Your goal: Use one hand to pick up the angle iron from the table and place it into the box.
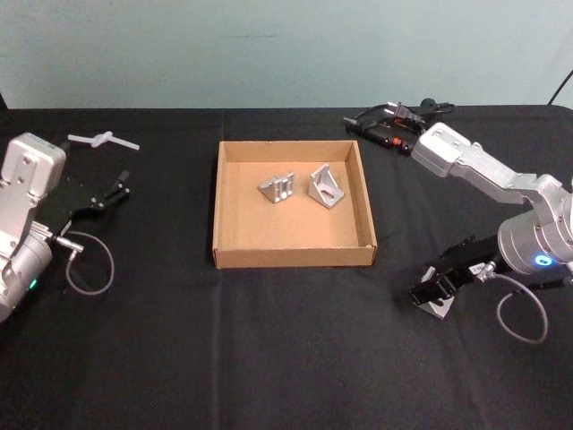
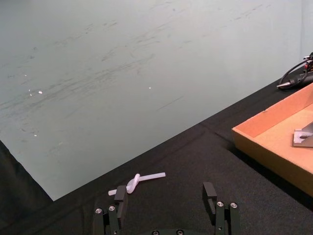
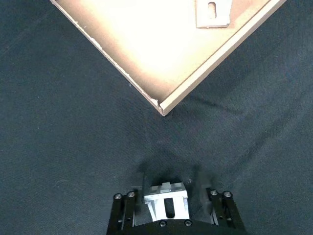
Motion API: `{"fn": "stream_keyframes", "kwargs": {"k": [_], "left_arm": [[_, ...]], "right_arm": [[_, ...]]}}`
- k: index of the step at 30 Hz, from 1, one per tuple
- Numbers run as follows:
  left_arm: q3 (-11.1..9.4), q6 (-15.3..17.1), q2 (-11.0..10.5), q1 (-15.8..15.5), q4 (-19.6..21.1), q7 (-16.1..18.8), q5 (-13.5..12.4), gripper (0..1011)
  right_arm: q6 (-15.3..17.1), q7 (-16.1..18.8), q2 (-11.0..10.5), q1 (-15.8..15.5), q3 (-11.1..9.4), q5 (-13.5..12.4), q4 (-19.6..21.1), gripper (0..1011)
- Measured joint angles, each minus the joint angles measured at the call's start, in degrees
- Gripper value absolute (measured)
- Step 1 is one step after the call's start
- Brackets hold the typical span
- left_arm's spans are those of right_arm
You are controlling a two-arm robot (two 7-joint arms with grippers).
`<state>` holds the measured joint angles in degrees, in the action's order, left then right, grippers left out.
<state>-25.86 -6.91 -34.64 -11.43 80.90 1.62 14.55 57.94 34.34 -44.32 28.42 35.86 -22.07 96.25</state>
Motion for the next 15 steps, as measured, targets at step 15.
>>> {"fn": "stream_keyframes", "kwargs": {"k": [15], "left_arm": [[0.0,0.0,0.0,0.0,0.0,0.0,0.0,1005]], "right_arm": [[-0.1,0.0,0.0,0.0,0.0,0.0,0.0,453]]}}
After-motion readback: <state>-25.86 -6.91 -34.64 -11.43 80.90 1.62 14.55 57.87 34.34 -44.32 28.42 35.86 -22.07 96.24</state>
